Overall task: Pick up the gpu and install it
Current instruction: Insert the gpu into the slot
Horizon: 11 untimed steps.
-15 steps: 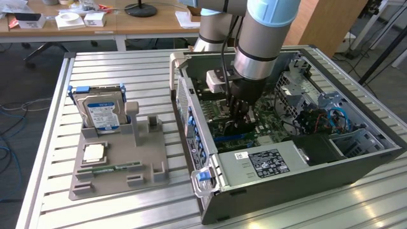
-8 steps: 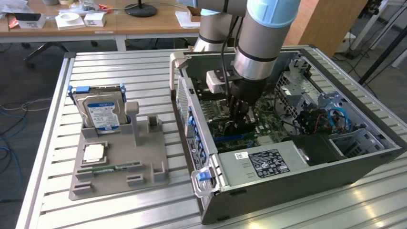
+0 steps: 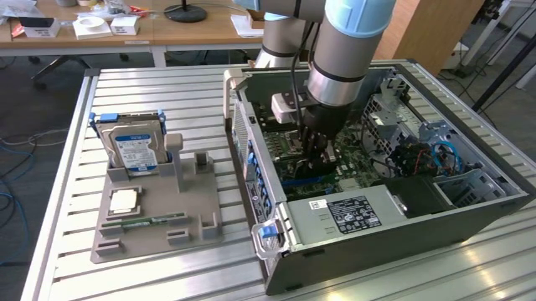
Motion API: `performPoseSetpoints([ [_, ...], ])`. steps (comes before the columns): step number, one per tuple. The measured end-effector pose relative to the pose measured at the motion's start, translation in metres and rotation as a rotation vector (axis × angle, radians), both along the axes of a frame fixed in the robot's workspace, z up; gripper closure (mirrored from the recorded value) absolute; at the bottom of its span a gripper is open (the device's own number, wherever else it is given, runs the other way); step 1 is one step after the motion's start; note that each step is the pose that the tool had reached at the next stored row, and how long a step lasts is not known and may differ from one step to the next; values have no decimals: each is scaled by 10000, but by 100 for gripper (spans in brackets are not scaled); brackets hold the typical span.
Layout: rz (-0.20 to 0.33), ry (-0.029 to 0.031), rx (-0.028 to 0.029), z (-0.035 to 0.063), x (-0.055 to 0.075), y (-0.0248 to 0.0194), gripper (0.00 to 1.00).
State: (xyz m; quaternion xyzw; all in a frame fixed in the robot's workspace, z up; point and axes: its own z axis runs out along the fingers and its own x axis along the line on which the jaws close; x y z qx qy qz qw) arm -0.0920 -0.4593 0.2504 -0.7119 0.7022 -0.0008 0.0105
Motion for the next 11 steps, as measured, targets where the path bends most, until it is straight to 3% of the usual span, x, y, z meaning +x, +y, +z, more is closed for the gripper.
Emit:
performPoseSetpoints([
  [11, 0, 2, -3, -4, 0, 0, 74],
])
